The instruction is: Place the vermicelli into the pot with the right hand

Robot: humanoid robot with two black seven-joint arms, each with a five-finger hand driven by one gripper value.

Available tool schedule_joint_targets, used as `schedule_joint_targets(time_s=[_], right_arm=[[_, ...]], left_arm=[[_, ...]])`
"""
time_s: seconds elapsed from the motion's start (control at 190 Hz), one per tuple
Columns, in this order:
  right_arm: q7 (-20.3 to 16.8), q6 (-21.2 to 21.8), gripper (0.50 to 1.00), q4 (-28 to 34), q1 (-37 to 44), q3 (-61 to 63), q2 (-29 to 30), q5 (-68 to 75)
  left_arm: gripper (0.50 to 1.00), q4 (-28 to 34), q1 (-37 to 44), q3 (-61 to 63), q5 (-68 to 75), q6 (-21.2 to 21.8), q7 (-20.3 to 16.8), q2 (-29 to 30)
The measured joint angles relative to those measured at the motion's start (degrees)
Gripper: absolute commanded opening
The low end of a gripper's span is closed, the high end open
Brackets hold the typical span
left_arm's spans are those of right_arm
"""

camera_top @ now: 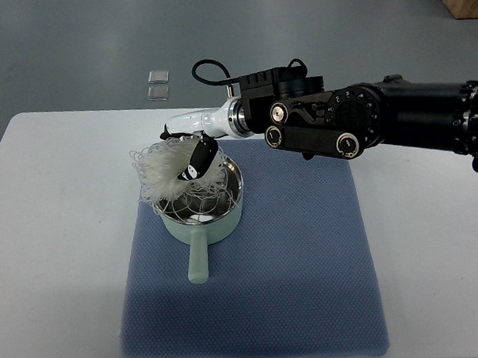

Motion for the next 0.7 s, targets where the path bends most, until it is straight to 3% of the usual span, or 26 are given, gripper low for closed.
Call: schedule_joint_targets(time_s=[0.074,0.121,0.274,0.543,0.701], right_arm=[[0.0,0.0,0.799,-0.1,-0.46,0.0,0.02,0.0],[0.0,0.35,0.86,-0.11,-0.65,0.0,0.03,0.0],[0.02,0.92,0.928,-0.13,-1.21,0.0,0.02,0.02],[0.02,2.3,0.928,0.25,-0.83,0.55,-4.83,0.18],[0.11,3.05,0.928,0.54,-1.06,7.69,-10.69,0.7]], left_arm=[[1.0,0.01,0.0,-0.08,-0.04,0.02,-0.01,0.0],[1.0,0.01,0.0,-0.12,-0.06,0.02,-0.01,0.0],[1.0,0.1,0.03,-0.15,-0.07,0.03,-0.01,0.0],[1.0,0.3,0.03,-0.17,-0.07,0.03,-0.01,0.0],[1.0,0.23,0.03,-0.13,-0.06,0.03,-0.01,0.0]])
